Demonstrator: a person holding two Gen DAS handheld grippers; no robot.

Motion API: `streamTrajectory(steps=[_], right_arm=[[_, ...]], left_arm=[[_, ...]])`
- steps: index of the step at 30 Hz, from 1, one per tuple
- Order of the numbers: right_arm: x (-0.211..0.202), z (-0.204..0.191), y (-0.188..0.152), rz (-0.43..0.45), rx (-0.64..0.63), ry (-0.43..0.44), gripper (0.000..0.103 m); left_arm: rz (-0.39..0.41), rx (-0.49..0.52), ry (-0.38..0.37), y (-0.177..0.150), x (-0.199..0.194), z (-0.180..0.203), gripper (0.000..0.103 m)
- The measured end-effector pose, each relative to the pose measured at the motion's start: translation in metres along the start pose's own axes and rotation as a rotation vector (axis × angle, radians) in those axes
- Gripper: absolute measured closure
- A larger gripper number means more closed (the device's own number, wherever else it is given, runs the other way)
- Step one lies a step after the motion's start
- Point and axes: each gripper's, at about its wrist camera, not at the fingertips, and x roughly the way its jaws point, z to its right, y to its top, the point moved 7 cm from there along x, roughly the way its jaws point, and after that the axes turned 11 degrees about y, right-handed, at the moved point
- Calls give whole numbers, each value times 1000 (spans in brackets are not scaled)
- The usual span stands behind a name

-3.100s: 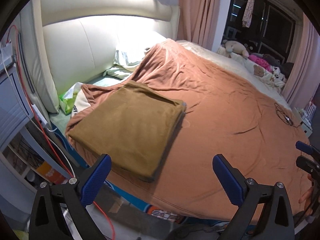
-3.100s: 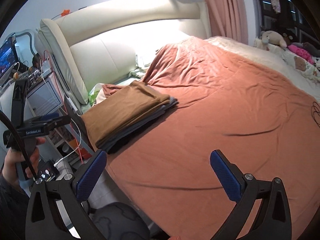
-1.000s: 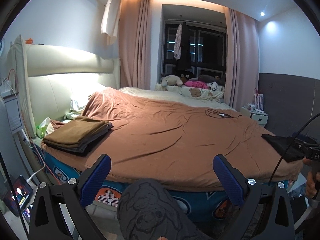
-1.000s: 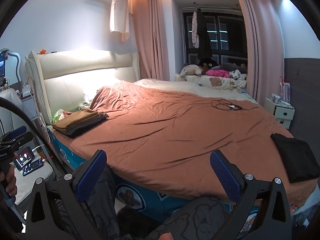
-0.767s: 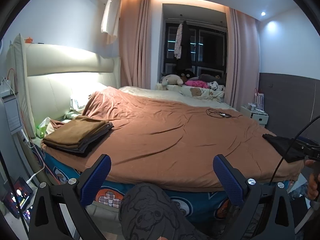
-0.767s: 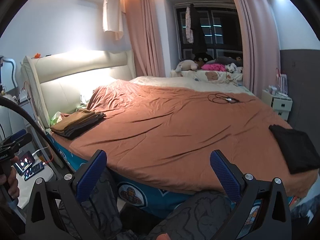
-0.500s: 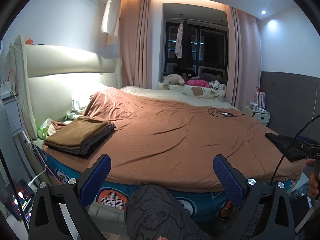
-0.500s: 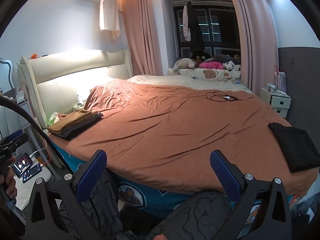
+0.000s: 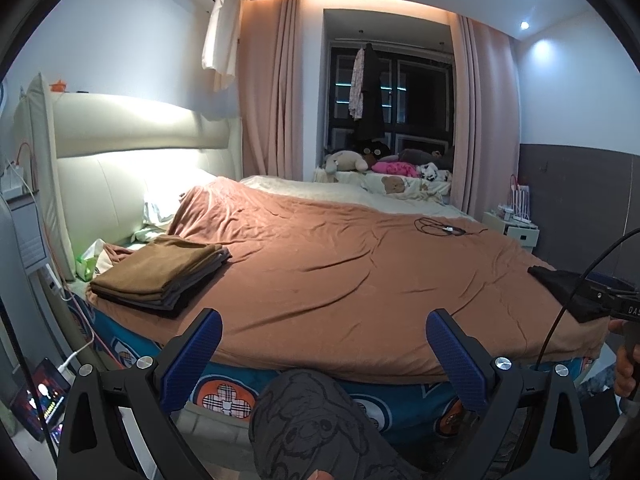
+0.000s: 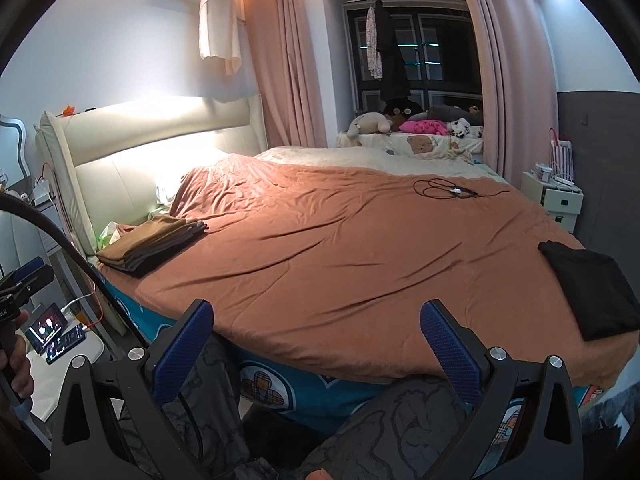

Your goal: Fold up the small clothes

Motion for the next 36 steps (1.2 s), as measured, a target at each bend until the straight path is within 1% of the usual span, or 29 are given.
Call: streamTrajectory(steps=[18,36], right_arm=[[-1,7,3,-1,0,-9,0],[0,5,5,-8,-4,-9,0]], left_arm=[[5,-10,28,4,-3,-2,1],[-4,-1,24,2,-2,3,0]])
